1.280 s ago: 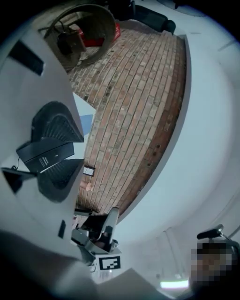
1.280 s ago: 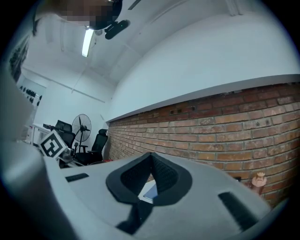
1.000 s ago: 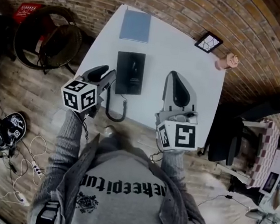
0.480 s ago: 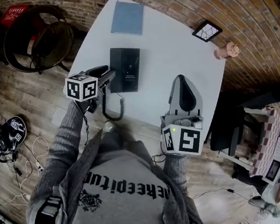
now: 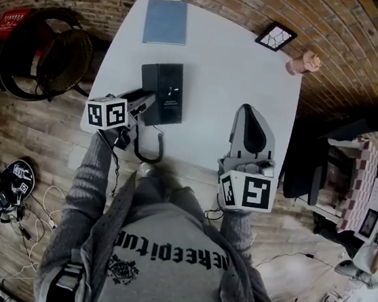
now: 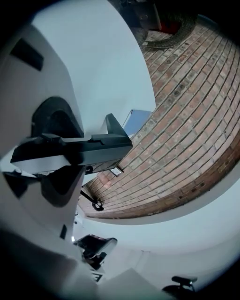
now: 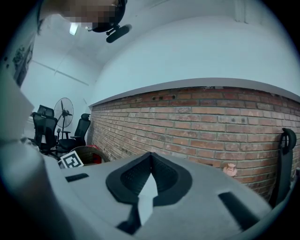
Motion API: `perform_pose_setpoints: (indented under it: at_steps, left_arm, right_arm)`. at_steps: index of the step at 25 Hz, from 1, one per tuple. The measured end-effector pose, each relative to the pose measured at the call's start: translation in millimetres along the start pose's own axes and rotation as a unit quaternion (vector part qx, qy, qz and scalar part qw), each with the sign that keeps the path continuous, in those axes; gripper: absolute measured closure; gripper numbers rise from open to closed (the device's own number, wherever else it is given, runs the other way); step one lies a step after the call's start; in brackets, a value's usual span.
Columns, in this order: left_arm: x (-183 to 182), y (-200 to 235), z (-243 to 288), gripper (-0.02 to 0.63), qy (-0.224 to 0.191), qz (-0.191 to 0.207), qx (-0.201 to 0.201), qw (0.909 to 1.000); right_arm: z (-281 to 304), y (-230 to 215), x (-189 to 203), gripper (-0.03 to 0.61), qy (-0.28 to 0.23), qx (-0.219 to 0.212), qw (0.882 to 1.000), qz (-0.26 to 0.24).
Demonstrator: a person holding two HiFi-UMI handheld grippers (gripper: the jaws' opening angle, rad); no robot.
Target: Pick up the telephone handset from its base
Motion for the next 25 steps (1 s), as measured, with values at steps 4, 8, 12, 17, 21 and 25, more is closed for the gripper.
perform_pose_setpoints:
  at_steps: [4, 8, 12, 17, 21, 25]
  left_arm:
    - [7.5, -4.1, 5.1, 0.476, 0.011, -0.030, 0.024, 0.9992]
    - [3.9, -6.2, 1.9, 0.500, 0.020, -0.051, 0.014, 0.9984]
    - [1.6, -11.5, -4.1, 0.520, 0.022, -0.082, 0.021, 0.9962]
    - [-1.8, -19.9, -13.1, 0.529, -0.001, -0.113, 0.040, 0.9927]
    - [-6.0, -28.0, -25.5, 0.543, -0.005, -0.068, 0.022, 0.9975]
    - [-9.4, -39.3, -43.1, 0.543, -0.028, -0.049, 0.012, 0.9983]
  right_arm:
    - [-0.4, -0.6, 1.2, 0.575, 0.001, 0.001, 1.000, 0.000]
    - [-0.7, 1.8, -1.9, 0.575, -0.001, 0.001, 1.000, -0.002]
    - [-4.3, 1.8, -3.8, 0.575, -0.005, 0.001, 1.000, -0.003]
    - [-5.5, 6.0, -6.8, 0.575, -0.012, -0.007, 1.000, -0.006]
    - [-6.5, 10.6, -10.1, 0.575, -0.018, -0.018, 1.000, -0.007]
    - [-8.9, 15.1, -13.2, 0.575, -0.026, -0.032, 0.999, -0.006]
Point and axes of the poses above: the fingertips, and each gripper's own axes: z forward along the fingers, y to its left, x out of its underside, the point moved 6 cm from there along -z, backward along the fingers
